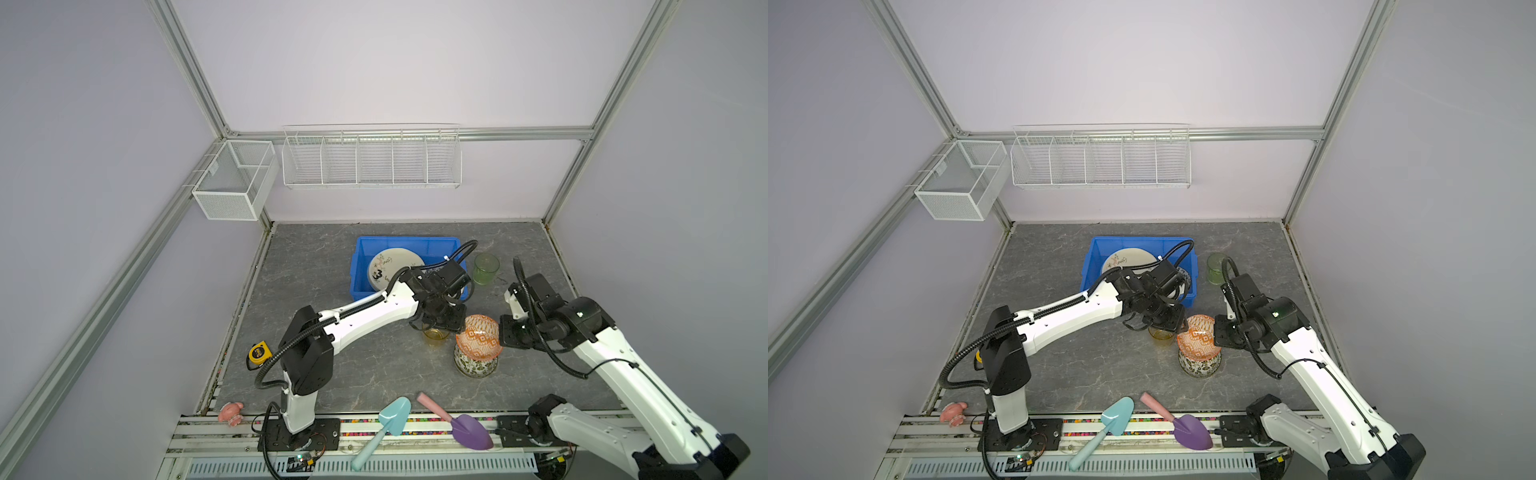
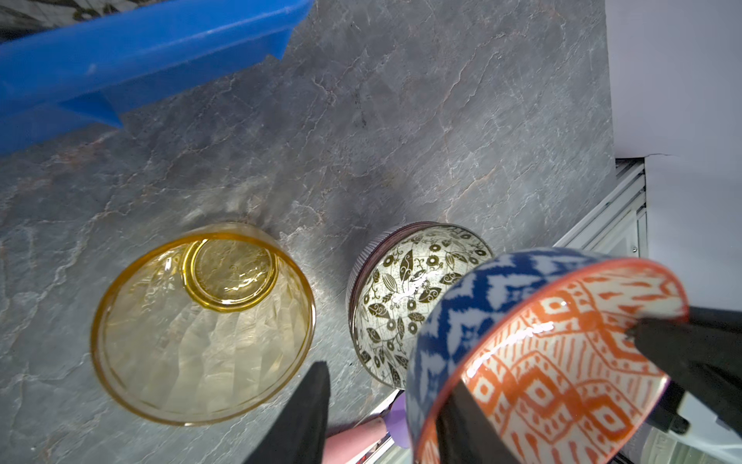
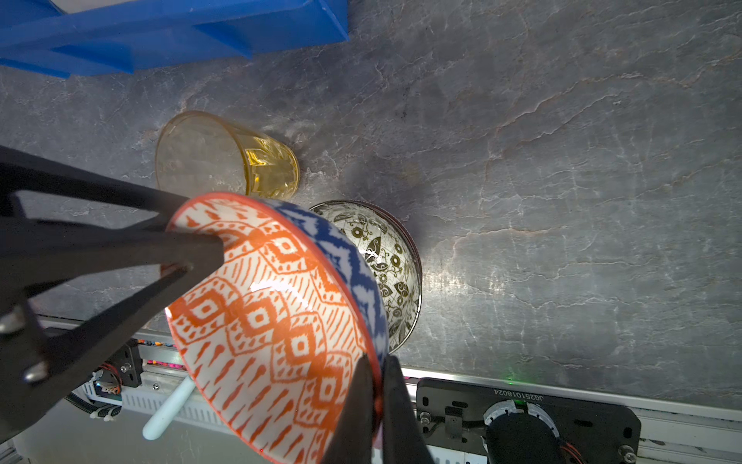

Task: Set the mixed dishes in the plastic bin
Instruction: 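Lift the orange-patterned bowl with the right gripper while the left gripper grips its rim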

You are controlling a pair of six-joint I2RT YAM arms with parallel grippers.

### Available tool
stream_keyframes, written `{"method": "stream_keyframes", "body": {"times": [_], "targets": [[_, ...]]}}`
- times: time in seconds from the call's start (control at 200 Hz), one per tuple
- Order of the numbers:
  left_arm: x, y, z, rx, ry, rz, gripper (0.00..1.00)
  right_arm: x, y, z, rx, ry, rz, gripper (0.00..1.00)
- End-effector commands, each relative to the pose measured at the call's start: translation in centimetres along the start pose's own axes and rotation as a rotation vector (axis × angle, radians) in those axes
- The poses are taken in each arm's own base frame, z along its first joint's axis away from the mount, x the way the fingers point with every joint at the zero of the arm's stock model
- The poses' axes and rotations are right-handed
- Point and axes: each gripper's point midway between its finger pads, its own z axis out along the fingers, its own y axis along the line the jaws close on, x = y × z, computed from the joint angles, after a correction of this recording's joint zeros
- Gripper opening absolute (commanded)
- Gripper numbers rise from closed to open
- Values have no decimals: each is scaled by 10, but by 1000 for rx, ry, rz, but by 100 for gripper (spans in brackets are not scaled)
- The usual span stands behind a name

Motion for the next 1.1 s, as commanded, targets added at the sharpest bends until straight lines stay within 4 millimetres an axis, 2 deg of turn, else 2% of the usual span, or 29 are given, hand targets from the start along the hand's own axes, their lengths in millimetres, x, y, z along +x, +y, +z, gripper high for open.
{"method": "stream_keyframes", "body": {"times": [0.0,0.42,0.725,0.89,1.095], "targets": [[-1,-1,4,-9,6,1,38,-5,5,-9,-37,-31,-7,7],[2,-10,8,26,21,14,24,-10,6,-5,-50,-30,2,7],[3,-12,9,30,24,14,9,-12,9,-5,-64,-27,4,7],[1,-13,7,34,17,22,0,-14,10,-7,-71,-38,3,11],[-3,-16,2,35,10,41,0,-14,8,-13,-75,-61,6,17]]}}
